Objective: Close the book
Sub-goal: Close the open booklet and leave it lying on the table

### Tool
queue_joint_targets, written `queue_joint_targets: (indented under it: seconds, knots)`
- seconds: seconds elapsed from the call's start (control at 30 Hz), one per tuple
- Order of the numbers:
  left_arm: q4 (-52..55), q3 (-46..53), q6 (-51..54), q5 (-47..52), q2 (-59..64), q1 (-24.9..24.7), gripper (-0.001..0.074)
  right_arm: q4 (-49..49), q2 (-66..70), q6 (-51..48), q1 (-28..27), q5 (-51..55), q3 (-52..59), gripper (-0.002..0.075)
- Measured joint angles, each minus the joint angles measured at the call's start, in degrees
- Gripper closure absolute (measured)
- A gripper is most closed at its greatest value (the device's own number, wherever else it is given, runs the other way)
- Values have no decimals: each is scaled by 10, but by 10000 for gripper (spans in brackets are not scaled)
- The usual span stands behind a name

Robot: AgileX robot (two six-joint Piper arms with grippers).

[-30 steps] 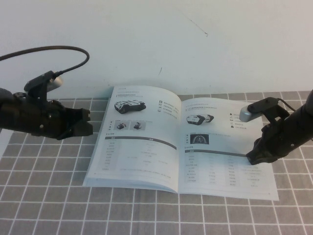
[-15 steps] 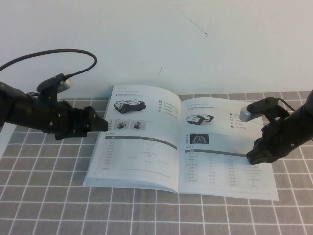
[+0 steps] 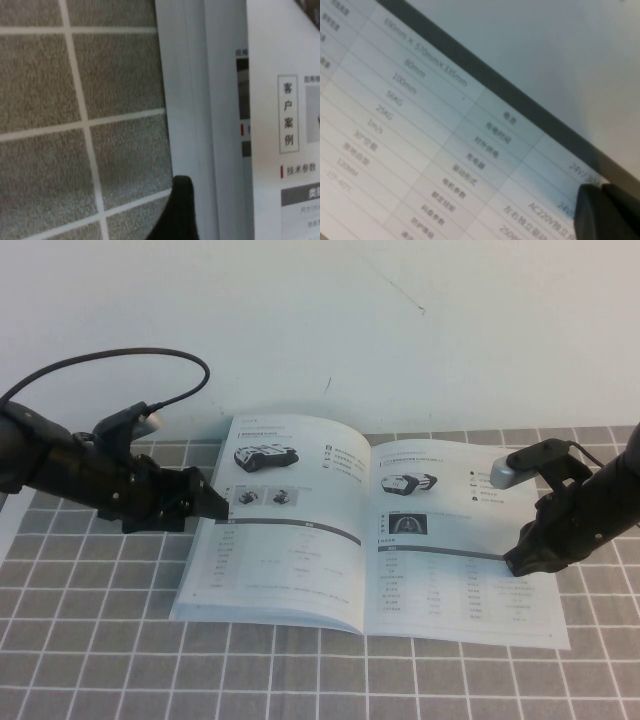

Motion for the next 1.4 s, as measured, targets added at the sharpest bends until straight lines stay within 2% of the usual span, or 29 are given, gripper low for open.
queue_joint_targets:
  seconds: [0.57,0.83,1.13,1.27,1.4]
  knots:
    - [31,-6,-55,39,22,0,139,0,0,0,0,4,0,729]
    - [-10,-6,-57,70,32,0,144,0,0,1,0,5,0,729]
    - [-27,-12,-53,67,41,-37,153,0,0,1,0,6,0,729]
    - [-82,-13,-34,83,50,-57,153,0,0,1,0,6,0,729]
    - [-194,-10,20,140,56,-62,153,0,0,1,0,6,0,729]
